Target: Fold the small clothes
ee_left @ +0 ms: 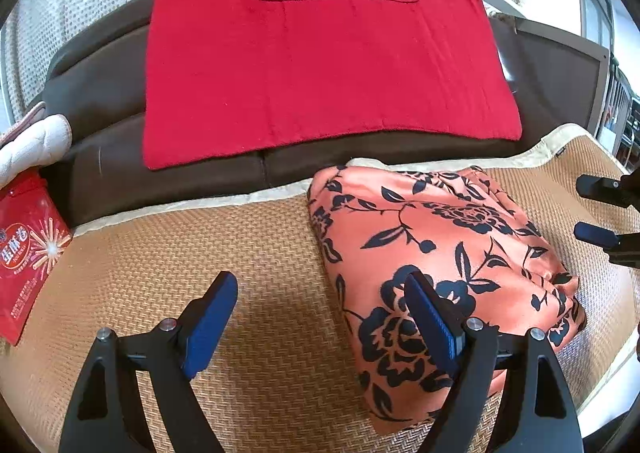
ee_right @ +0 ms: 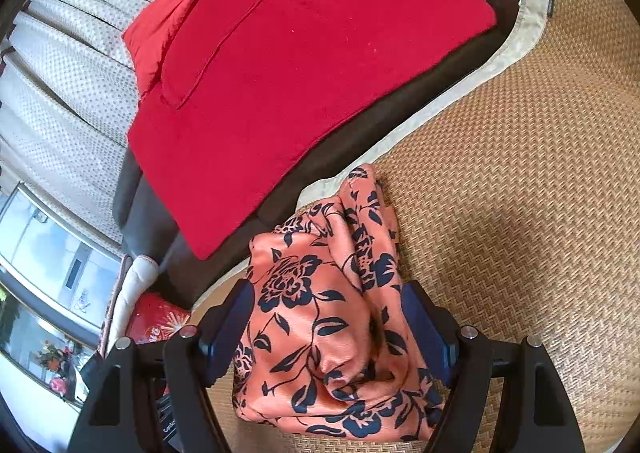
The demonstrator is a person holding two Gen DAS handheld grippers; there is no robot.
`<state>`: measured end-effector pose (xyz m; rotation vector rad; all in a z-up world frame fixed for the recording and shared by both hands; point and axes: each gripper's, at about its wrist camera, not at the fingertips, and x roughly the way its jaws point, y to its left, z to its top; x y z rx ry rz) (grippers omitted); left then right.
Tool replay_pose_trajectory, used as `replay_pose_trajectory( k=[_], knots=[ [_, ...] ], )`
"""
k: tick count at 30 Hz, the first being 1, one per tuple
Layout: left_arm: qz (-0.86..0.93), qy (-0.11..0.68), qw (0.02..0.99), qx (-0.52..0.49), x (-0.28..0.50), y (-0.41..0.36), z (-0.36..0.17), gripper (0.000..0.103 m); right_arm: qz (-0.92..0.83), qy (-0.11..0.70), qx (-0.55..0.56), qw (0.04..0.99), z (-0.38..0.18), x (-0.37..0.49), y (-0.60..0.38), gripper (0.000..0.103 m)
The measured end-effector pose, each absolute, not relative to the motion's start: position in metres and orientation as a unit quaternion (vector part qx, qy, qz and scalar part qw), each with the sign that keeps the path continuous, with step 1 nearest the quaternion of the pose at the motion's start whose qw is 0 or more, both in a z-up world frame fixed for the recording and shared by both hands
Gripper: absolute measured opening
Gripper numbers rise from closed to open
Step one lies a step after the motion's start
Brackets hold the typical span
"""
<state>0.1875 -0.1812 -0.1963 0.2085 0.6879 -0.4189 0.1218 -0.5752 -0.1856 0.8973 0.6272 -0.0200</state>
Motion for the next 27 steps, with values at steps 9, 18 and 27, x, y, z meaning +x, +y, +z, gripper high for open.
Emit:
replay_pose_trajectory(
  k=[9, 18, 27],
  knots=[
    [-0.185, 0.323, 0.922, 0.109, 0.189, -0.172, -0.195, 0.086, 0.022, 0.283, 0.379, 0.881, -0.169, 0.132, -0.545, 0.074],
    [-0.173, 0.319, 0.925, 0.115, 0.191, -0.164, -0.194, 0.086, 0.029, 0.317, 0.337, 0.886, -0.172, 0.151, -0.513, 0.043],
    [-0.17, 0.319, 0.924, 0.123, 0.193, -0.169, -0.197, 0.086, 0.028, 0.363, 0.315, 0.877, -0.187, 0.164, -0.499, 0.043]
  ],
)
